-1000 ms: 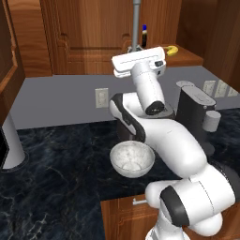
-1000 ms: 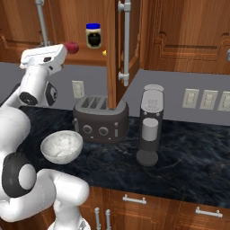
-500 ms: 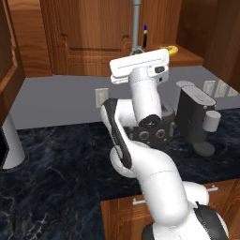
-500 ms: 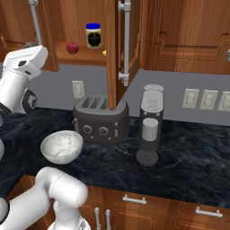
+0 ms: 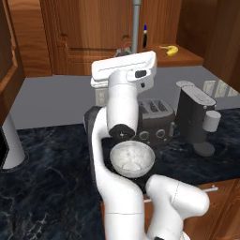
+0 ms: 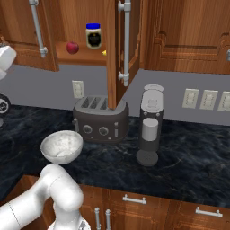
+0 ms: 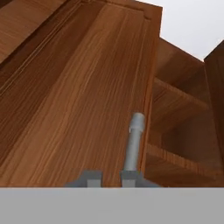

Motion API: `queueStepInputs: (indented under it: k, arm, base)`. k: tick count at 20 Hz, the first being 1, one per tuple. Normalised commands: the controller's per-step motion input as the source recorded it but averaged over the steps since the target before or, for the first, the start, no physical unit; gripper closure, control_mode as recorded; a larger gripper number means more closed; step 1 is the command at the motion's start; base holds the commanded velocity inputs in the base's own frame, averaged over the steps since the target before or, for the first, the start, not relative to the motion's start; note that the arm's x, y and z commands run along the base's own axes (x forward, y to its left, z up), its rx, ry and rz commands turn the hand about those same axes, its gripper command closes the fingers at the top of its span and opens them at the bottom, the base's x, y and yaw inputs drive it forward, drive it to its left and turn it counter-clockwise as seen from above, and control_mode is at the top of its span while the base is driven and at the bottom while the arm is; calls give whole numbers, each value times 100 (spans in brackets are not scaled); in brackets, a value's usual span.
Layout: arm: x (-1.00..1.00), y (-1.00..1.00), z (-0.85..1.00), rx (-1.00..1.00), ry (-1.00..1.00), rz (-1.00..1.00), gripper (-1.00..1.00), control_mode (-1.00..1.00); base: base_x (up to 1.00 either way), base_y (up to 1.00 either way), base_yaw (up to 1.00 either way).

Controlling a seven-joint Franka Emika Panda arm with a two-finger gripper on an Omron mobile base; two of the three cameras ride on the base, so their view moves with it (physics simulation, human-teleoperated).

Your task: Open the cabinet. Pick the apple and banana from the cabinet and place them into the bowl. Then close the cabinet.

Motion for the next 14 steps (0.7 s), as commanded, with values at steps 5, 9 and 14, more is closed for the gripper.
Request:
queueStepInputs:
  k: [5, 9, 14]
  arm:
    - [0, -100, 18, 52, 3, 0, -100, -100]
    - [19, -100, 15, 49, 3, 5, -100, -100]
    - [37, -71, 1, 19, 5, 25, -100, -100]
  base:
    - [0, 0, 0]
    - [0, 0, 0]
    - [0, 0, 0]
